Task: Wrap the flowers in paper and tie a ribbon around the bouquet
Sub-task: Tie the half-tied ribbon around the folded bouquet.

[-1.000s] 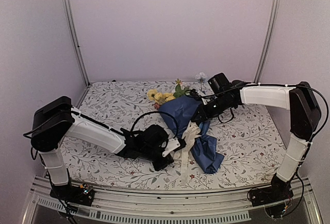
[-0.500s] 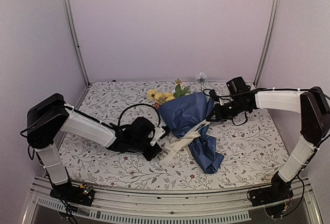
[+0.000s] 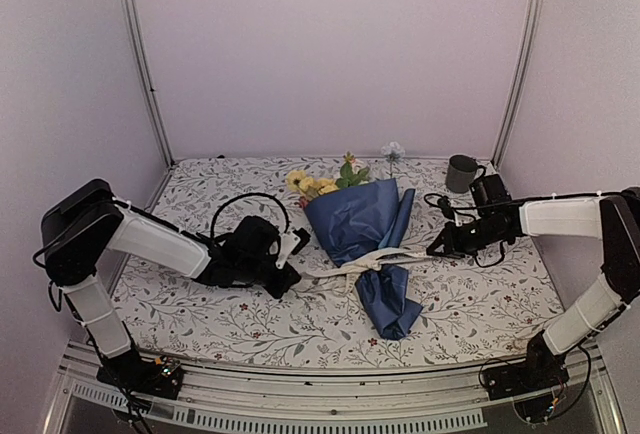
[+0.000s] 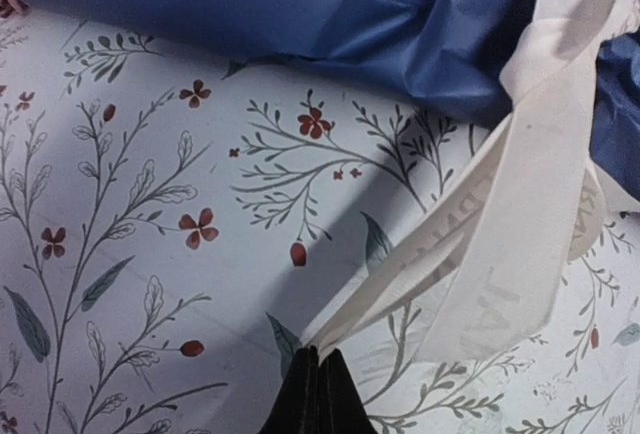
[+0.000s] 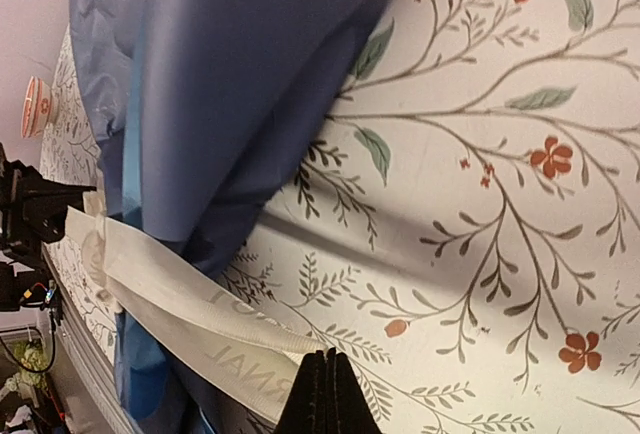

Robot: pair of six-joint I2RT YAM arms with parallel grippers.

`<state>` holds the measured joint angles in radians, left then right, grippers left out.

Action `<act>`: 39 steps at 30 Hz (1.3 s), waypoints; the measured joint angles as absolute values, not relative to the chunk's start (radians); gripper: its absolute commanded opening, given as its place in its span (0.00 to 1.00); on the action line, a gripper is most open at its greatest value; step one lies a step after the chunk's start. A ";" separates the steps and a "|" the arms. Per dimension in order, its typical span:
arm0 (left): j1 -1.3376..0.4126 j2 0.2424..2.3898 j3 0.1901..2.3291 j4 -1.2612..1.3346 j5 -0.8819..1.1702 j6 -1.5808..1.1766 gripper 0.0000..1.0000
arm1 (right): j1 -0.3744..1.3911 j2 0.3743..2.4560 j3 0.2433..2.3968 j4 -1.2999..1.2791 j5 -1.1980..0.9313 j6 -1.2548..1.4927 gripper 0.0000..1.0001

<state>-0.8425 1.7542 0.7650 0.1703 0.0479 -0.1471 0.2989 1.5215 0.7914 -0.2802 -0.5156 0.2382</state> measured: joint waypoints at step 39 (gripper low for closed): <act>-0.833 1.765 0.802 0.249 0.263 0.130 0.62 | 0.279 1.542 0.700 -0.253 -0.635 0.247 0.00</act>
<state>-0.8333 1.7649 0.8021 0.2485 0.2634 0.1295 0.2787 1.5425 0.7002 -0.2531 -0.6346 0.2466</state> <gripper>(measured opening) 0.621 0.007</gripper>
